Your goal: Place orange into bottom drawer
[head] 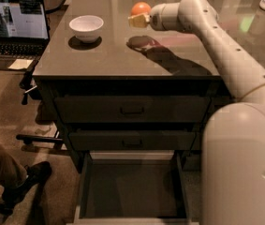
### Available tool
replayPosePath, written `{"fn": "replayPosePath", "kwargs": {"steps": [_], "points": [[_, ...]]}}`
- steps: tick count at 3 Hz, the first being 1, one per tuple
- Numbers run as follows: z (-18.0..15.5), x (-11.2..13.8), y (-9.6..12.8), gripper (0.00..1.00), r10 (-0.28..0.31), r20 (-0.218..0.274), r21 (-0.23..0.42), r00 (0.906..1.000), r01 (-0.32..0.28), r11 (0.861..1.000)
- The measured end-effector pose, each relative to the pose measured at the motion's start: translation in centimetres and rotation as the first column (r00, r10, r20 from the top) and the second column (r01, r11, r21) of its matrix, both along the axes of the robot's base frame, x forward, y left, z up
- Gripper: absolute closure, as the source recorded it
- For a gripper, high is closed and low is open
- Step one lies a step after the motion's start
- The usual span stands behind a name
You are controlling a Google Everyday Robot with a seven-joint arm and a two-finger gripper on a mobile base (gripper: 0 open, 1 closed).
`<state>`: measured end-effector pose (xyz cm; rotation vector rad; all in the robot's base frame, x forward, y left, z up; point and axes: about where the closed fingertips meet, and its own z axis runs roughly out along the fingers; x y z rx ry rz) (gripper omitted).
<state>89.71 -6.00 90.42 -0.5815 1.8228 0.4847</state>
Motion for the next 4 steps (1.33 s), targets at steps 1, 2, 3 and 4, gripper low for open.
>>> {"fn": "replayPosePath", "kwargs": {"steps": [1, 2, 3, 4], "points": [[1.4, -4.4, -1.4, 1.0, 0.033, -0.037, 0.001, 0.9988, -0.033, 0.999], [2.1, -9.1, -2.8, 1.0, 0.067, -0.102, -0.005, 0.9925, -0.068, 0.998], [3.5, -13.4, -4.7, 1.0, 0.119, -0.128, -0.013, 0.9845, -0.122, 0.992], [4.9, -17.8, -7.6, 1.0, 0.168, -0.131, -0.06, 0.977, -0.178, 0.982]]}}
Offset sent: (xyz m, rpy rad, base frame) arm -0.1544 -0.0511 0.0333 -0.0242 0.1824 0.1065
